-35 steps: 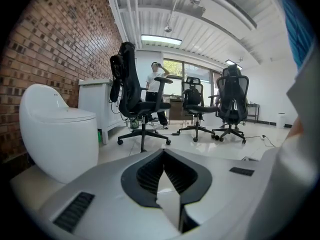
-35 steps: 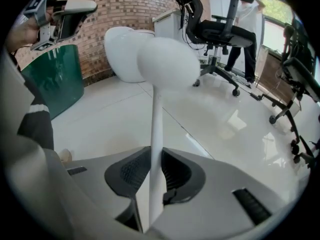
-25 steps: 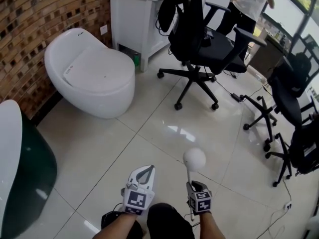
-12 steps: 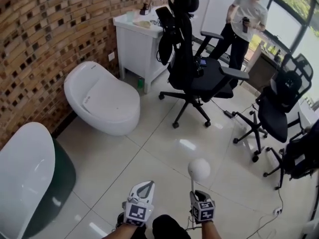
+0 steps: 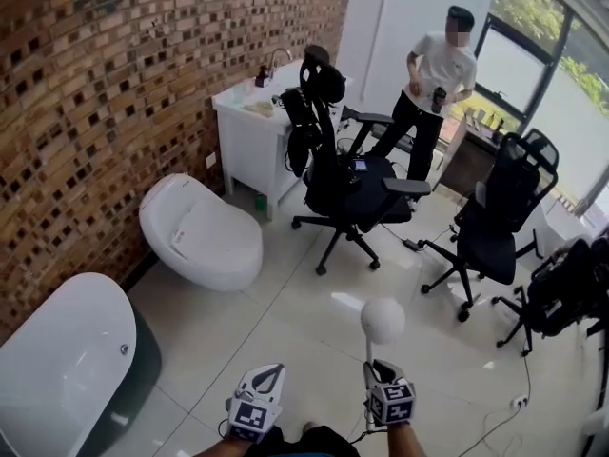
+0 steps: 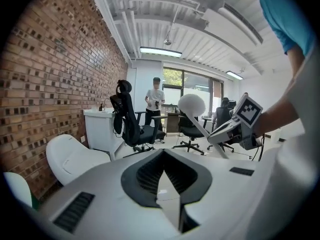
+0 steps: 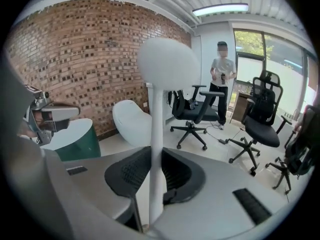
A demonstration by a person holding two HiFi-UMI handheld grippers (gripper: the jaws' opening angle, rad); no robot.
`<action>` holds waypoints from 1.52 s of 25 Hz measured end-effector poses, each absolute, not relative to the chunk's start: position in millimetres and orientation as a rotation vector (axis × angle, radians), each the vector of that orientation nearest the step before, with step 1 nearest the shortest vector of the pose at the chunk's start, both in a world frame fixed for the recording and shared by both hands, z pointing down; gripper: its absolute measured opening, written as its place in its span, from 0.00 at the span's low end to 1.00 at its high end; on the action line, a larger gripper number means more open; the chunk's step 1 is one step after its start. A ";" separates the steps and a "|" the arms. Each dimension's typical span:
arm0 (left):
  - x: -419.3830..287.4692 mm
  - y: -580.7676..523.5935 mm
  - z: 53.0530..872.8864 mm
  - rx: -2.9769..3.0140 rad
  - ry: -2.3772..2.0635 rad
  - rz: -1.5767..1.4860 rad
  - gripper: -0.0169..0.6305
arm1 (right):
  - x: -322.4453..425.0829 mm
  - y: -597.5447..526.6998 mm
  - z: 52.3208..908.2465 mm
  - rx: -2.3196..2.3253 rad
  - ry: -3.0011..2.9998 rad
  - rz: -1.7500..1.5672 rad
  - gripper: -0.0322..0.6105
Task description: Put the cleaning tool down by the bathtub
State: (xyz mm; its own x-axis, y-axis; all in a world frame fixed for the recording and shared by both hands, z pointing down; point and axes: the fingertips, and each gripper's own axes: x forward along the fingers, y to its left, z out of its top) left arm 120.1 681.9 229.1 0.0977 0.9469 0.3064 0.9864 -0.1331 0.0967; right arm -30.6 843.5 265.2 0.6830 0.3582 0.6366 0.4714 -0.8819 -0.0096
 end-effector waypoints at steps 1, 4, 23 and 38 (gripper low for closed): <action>120.0 674.8 217.4 -2.244 -1.977 -0.454 0.02 | -28.9 836.1 249.2 -2.733 -0.674 -0.949 0.19; 128.3 659.7 181.7 -2.333 -1.979 -0.435 0.02 | -22.4 818.3 214.2 -2.778 -0.651 -0.880 0.19; 173.6 468.7 129.6 -2.782 -1.232 -0.240 0.02 | 66.9 701.4 178.7 -3.066 0.095 -0.782 0.19; 213.2 230.8 124.1 -2.938 -0.888 -0.213 0.02 | 161.2 481.9 151.0 -3.138 0.502 -0.723 0.19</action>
